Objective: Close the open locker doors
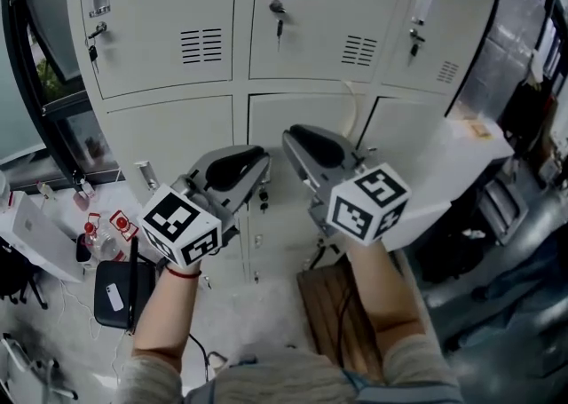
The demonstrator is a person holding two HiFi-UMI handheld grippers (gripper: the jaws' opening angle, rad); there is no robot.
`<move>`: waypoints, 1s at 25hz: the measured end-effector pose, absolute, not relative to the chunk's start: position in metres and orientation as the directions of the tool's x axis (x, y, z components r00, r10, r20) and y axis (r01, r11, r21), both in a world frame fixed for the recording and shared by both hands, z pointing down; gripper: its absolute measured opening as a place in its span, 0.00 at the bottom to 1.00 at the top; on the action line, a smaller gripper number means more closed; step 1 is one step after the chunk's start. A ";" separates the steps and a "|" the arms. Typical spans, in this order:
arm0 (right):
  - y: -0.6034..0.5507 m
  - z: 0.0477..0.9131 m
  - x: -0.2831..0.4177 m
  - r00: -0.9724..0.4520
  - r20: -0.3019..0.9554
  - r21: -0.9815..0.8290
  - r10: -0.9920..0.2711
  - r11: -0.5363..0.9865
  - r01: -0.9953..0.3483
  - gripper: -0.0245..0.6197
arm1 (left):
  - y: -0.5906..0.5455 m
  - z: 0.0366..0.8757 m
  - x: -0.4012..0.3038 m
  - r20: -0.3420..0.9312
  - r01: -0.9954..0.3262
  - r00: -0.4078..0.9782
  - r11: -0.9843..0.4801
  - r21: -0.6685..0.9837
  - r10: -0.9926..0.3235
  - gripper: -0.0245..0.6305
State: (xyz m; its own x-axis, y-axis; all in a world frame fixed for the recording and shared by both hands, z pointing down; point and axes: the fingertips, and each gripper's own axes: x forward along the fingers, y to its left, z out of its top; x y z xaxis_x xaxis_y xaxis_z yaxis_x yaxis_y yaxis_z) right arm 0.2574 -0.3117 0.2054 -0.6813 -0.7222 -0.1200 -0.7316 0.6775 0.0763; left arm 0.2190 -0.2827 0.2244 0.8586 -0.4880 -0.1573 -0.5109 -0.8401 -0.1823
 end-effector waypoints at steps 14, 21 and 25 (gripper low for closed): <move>-0.231 0.276 0.281 -0.737 -0.140 0.095 -0.661 0.732 -0.675 0.12 | -0.219 0.276 0.253 -0.170 -0.551 0.832 -0.822 -0.144 -0.528 0.10; -0.196 0.311 0.294 -0.760 -0.117 0.108 -0.639 0.752 -0.650 0.08 | -0.193 0.303 0.276 -0.198 -0.550 0.827 -0.831 -0.087 -0.526 0.10; -0.186 0.332 0.306 -0.760 -0.102 0.072 -0.642 0.758 -0.649 0.05 | -0.182 0.321 0.287 -0.199 -0.541 0.830 -0.839 -0.056 -0.521 0.10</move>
